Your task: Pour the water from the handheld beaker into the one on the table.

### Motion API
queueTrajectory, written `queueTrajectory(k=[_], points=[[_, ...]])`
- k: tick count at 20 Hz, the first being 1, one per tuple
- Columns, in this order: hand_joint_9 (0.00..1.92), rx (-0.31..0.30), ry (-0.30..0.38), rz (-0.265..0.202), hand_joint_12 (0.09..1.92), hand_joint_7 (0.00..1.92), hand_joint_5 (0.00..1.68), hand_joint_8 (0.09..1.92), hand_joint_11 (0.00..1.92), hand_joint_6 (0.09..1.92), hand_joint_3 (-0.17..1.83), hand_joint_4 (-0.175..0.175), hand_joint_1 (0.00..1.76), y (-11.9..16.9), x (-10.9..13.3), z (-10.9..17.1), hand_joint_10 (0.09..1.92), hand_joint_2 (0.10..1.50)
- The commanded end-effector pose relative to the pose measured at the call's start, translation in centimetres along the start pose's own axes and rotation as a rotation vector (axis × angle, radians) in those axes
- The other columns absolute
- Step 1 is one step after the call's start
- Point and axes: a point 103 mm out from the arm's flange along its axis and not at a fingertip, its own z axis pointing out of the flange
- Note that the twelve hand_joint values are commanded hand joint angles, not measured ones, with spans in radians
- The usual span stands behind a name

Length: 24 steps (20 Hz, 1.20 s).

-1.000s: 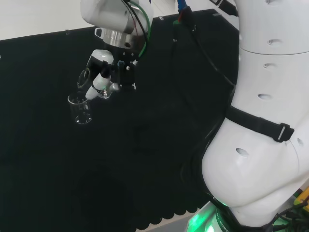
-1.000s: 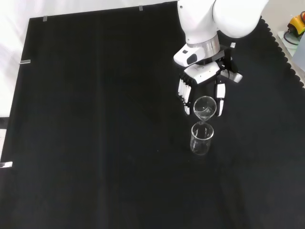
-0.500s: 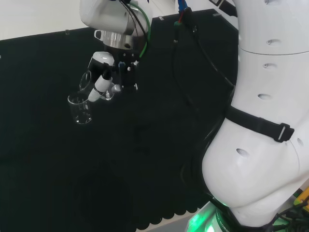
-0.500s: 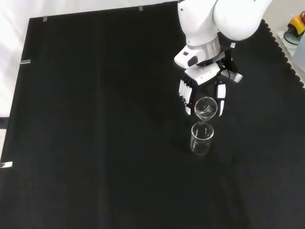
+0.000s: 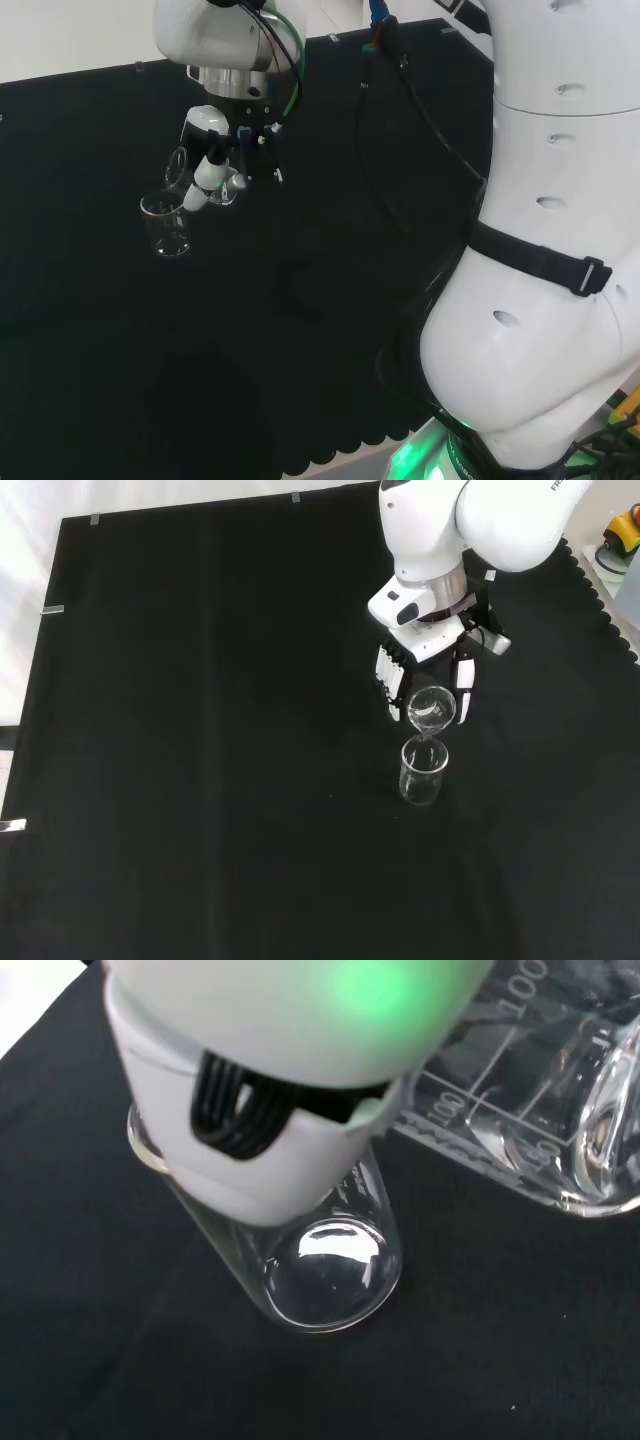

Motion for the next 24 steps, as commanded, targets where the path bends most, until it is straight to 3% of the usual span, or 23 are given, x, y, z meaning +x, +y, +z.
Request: queueTrajectory(k=[1, 8, 18, 24], points=[[1.35, 0.003, -0.036, -0.003, 0.76, 1.61, 1.27, 0.09, 1.16, 0.46, -0.17, -0.175, 1.43, 0.04, 0.33, -0.11, 0.44, 1.02], [1.36, 0.027, -0.101, -0.012, 0.76, 1.60, 1.27, 0.09, 1.16, 0.46, -0.17, -0.175, 1.43, 0.19, 0.61, -0.13, 0.44, 1.02], [1.36, 0.041, -0.108, -0.003, 0.76, 1.60, 1.27, 0.09, 1.17, 0.46, -0.17, -0.175, 1.43, 0.46, 0.63, -0.85, 0.44, 1.02], [1.36, 0.054, -0.179, -0.015, 0.76, 1.60, 1.28, 0.09, 1.17, 0.45, -0.17, -0.175, 1.43, 0.42, 1.19, -0.83, 0.43, 1.02]])
